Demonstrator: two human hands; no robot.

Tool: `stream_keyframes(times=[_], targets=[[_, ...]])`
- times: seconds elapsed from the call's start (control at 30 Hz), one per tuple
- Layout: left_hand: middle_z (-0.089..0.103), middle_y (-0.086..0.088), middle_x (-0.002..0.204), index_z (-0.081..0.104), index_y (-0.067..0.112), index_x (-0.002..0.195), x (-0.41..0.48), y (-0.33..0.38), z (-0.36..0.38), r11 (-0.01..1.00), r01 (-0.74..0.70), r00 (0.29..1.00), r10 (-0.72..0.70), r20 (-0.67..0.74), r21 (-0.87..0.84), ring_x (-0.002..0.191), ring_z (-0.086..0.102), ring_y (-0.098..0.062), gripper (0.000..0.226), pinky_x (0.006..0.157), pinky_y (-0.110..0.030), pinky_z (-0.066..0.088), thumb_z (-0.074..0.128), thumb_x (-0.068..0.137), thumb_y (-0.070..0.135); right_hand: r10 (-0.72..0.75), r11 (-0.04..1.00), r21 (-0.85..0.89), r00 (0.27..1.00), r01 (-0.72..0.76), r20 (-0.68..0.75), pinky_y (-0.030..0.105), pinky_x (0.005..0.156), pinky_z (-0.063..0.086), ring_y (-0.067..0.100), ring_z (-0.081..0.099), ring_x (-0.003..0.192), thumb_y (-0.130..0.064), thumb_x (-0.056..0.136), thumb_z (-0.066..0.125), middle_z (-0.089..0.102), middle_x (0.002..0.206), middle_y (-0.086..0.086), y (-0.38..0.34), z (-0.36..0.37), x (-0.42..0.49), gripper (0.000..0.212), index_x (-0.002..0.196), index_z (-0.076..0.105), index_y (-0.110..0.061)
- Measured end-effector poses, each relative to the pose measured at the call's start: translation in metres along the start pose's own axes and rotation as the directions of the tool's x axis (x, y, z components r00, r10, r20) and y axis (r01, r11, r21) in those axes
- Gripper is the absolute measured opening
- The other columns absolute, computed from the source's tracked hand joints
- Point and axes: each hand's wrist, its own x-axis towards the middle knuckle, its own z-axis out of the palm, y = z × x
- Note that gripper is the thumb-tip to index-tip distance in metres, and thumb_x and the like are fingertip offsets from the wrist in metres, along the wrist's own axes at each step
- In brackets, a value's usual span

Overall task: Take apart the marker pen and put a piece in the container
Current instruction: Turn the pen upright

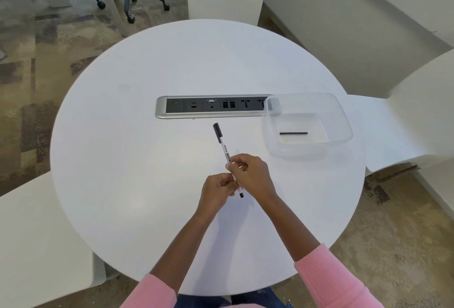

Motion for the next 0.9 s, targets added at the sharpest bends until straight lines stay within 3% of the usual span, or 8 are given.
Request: stream_keyframes(times=[0.07,0.2,0.3,0.37,0.47,0.53,0.63,0.9], targets=[[0.067,0.007,0.058,0.068,0.015,0.066,0.001,-0.001,-0.004,1.0,0.011,0.999,-0.011,0.042,0.012,0.07,0.058,-0.022,0.028,0.07,-0.028,0.05,0.054,0.08,-0.005,0.032,0.999,-0.013,0.999,-0.032,0.01,0.015,0.064,0.043,0.013,0.057,0.075,-0.015,0.081,0.062,0.061,0.081,0.002,-0.001,0.003,0.001,0.018,0.098,0.064,-0.008],[0.066,0.001,0.068,0.067,0.018,0.069,0.005,-0.004,-0.009,0.999,0.04,0.998,-0.042,0.042,0.037,0.073,0.058,-0.019,0.022,0.071,-0.029,0.048,0.058,0.085,0.007,0.061,0.998,-0.028,0.998,-0.062,-0.004,0.023,0.07,0.044,0.016,0.057,0.077,-0.014,0.081,0.062,0.064,0.085,0.008,-0.001,0.007,0.005,0.02,0.1,0.064,-0.006],[0.069,-0.004,0.096,0.068,0.016,0.097,0.009,-0.012,-0.015,0.965,-0.004,0.994,0.033,-0.105,0.261,0.088,0.059,-0.018,0.014,0.079,-0.025,0.043,0.056,0.089,0.02,0.082,0.992,-0.091,0.996,-0.086,-0.046,0.032,0.078,0.047,0.021,0.058,0.08,-0.012,0.081,0.06,0.068,0.093,0.016,0.003,0.012,0.01,0.02,0.099,0.063,-0.002],[0.059,-0.006,0.121,0.055,0.014,0.121,0.011,-0.019,-0.021,0.858,-0.04,0.977,0.142,-0.16,0.512,0.111,0.052,-0.022,0.033,0.09,-0.027,0.038,0.053,0.091,0.026,0.103,0.983,-0.146,0.993,-0.11,-0.06,0.028,0.072,0.042,0.022,0.056,0.079,-0.012,0.082,0.057,0.068,0.093,0.016,0.006,0.017,0.014,0.019,0.097,0.063,-0.001],[0.036,-0.009,0.145,0.033,0.013,0.139,0.016,-0.026,-0.03,0.663,-0.029,0.962,0.222,-0.159,0.748,0.136,0.026,-0.024,0.05,0.108,-0.031,0.024,0.045,0.093,0.032,0.126,0.964,-0.228,0.99,-0.137,-0.063,0.025,0.067,0.035,0.026,0.055,0.081,-0.009,0.082,0.053,0.062,0.084,0.014,0.01,0.027,0.02,0.016,0.091,0.061,0.001],[0.02,-0.01,0.154,0.02,0.013,0.144,0.02,-0.032,-0.035,0.54,0.011,0.967,0.208,-0.146,0.842,0.143,0.011,-0.025,0.056,0.114,-0.032,0.014,0.038,0.095,0.036,0.117,0.954,-0.271,0.991,-0.13,-0.064,0.029,0.066,0.039,0.029,0.054,0.078,-0.006,0.081,0.051,0.06,0.08,0.015,0.01,0.035,0.022,0.016,0.092,0.06,0.002],[0.003,-0.012,0.157,0.006,0.013,0.146,0.025,-0.039,-0.041,0.366,0.038,0.977,0.183,-0.112,0.93,0.144,0.001,-0.027,0.061,0.116,-0.035,0.007,0.028,0.097,0.041,0.099,0.938,-0.328,0.994,-0.112,-0.056,0.038,0.079,0.045,0.034,0.058,0.09,-0.006,0.084,0.05,0.064,0.095,0.021,0.01,0.045,0.023,0.023,0.105,0.056,0.001],[-0.007,-0.009,0.157,-0.003,0.009,0.146,0.027,-0.053,-0.049,0.32,0.027,0.988,0.135,-0.074,0.947,0.144,-0.008,-0.028,0.067,0.116,-0.04,0.001,0.024,0.096,0.046,0.083,0.911,-0.401,0.995,-0.096,-0.05,0.043,0.08,0.044,0.037,0.055,0.095,-0.006,0.085,0.047,0.055,0.106,0.023,0.012,0.059,0.022,0.022,0.106,0.052,0.001]])
